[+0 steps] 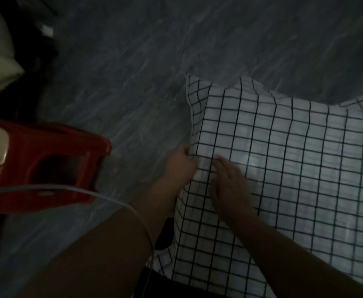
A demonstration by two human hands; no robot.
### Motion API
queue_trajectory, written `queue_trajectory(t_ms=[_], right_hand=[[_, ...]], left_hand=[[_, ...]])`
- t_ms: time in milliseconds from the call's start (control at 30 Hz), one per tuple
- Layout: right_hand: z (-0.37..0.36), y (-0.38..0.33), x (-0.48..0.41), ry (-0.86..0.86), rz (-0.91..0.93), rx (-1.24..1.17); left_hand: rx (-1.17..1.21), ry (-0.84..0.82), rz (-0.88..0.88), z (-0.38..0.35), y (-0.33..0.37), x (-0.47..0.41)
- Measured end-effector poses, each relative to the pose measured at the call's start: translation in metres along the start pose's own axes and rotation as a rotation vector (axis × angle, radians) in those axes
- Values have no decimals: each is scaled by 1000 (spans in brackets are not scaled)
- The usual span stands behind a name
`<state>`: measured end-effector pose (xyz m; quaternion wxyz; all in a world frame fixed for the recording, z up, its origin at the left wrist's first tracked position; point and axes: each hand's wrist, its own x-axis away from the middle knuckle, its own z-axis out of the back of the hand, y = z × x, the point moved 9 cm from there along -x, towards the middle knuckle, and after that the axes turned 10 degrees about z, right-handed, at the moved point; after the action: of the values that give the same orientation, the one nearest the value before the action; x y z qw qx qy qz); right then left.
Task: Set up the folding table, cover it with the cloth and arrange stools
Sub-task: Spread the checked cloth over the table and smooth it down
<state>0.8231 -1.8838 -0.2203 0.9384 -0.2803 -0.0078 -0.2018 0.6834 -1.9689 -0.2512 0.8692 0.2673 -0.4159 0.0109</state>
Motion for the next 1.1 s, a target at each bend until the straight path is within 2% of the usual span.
queue_trajectory(t_ms=[100, 333, 500, 667, 800, 1033, 1100], right_hand=[[12, 9, -43, 36, 58, 85], [-11, 39, -93, -103, 7, 301], [-24, 43, -90, -129, -14, 313], [-24, 43, -93, -146, -37, 294], [-17, 38, -97, -181, -76, 244], [31, 22, -70, -114, -123, 195], [42, 24, -46, -93, -149, 180]], left_hand=[[21, -2, -37, -6, 29, -25], [106, -72, -52, -18, 50, -64], [83, -191, -72, -25, 45, -75], [45, -305, -12, -26, 48, -80], [-98, -259, -47, -18, 55, -72], [-81, -247, -23, -8, 44, -19], [-135, -215, -110, -6, 41, 1]])
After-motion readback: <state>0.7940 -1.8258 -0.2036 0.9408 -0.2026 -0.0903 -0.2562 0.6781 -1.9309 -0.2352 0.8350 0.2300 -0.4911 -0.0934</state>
